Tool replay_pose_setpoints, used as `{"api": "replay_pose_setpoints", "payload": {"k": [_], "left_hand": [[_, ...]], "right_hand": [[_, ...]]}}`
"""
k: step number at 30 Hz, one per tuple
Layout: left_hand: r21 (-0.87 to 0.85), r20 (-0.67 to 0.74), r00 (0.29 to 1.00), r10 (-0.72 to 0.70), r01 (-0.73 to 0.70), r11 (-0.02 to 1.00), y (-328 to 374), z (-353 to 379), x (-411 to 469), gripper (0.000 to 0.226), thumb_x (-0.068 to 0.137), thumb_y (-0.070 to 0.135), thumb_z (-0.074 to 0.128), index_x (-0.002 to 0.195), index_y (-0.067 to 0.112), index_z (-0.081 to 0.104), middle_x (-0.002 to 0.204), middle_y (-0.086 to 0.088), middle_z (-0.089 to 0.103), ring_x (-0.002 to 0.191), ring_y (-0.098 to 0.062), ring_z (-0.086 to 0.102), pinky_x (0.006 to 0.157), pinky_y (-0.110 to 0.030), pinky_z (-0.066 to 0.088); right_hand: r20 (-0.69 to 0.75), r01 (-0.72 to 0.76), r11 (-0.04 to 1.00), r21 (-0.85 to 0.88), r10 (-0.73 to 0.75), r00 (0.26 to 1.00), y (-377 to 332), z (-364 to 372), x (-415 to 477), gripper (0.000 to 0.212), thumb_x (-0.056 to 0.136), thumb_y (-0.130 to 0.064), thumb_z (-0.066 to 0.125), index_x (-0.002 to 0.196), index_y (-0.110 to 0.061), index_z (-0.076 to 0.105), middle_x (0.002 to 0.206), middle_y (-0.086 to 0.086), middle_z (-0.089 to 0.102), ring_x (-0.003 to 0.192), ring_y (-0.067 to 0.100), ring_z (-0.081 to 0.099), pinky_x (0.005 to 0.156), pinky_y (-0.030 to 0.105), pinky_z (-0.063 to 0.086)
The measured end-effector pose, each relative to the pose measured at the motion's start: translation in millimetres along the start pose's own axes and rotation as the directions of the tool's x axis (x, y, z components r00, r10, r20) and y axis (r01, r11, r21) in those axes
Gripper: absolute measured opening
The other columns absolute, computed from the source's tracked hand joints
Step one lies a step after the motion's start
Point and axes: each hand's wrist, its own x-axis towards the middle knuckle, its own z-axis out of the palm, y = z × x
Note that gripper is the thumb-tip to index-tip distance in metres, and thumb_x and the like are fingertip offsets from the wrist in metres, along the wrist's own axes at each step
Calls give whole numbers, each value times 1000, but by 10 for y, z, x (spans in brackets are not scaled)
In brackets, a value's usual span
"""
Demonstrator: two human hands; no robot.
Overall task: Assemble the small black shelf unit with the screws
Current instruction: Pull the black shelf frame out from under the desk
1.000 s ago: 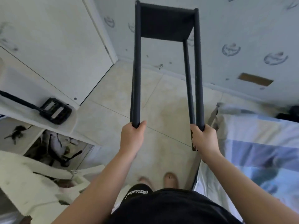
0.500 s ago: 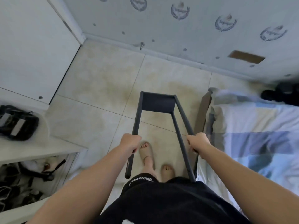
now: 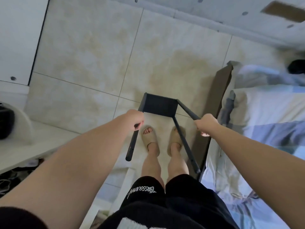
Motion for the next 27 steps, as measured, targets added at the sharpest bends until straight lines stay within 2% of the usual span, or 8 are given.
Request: {"api": "replay_pose_setpoints", "payload": {"k": [3,7,11,15,19,21,23,27], "left_hand": [[2,-39,999,32,-32,999,194,19,12,13,95,1,50,85,4,57,71,-8,57,50,-11,43,41,-16,33],[-22,-93,990,103,-105,994,448,5,68,17,96,4,49,80,10,51,78,-12,64,51,-13,44,49,-20,36],[397,-261,875,409,-289,871,682,-10,33,17,99,18,47,95,3,53,84,-12,60,68,-27,58,54,-29,40],[623,-240,703,670,-418,661,737,-15,-51,27,103,27,39,122,9,46,104,-10,58,84,-28,57,65,-37,41],[639,-160,706,690,-459,617,645,0,-133,52,100,29,45,147,17,28,128,-10,53,98,-28,56,75,-39,46],[635,-152,712,686,-461,619,529,9,-219,62,99,30,46,154,22,18,139,-9,47,108,-30,55,83,-43,49],[678,-162,682,713,-448,583,361,22,-355,67,99,31,47,156,23,15,151,-9,39,125,-34,47,94,-48,48],[745,-137,609,781,-457,486,-109,50,-755,70,98,44,48,157,25,15,166,-7,14,151,-35,9,117,-50,25]], "right_hand": [[-86,2,998,57,3,996,-16,-33,144,27,100,-21,53,114,2,57,83,10,56,63,23,55,46,25,38],[-150,67,995,78,-55,987,-109,-190,310,26,100,-21,49,112,0,59,96,15,61,68,24,57,52,27,40],[-316,216,976,22,-198,928,-218,-385,374,19,100,-22,52,106,-7,62,109,14,58,74,19,51,59,27,39],[-390,361,932,19,-325,861,-316,-485,347,38,103,-16,45,140,-8,52,141,10,47,112,31,55,87,36,43],[-319,378,925,-22,-365,874,-264,-473,206,52,101,-15,44,152,-12,36,156,5,33,128,34,49,94,38,42],[-288,366,930,-43,-362,886,-220,-439,79,60,100,-15,46,156,-15,27,163,3,23,141,34,35,108,45,38],[-256,348,935,-69,-354,900,-175,-388,-113,66,100,-18,47,159,-19,19,168,0,13,151,31,20,118,50,27],[-201,409,891,-199,-446,872,-62,-251,-635,69,101,-28,46,161,-22,12,170,-1,7,155,25,5,122,51,16]]}}
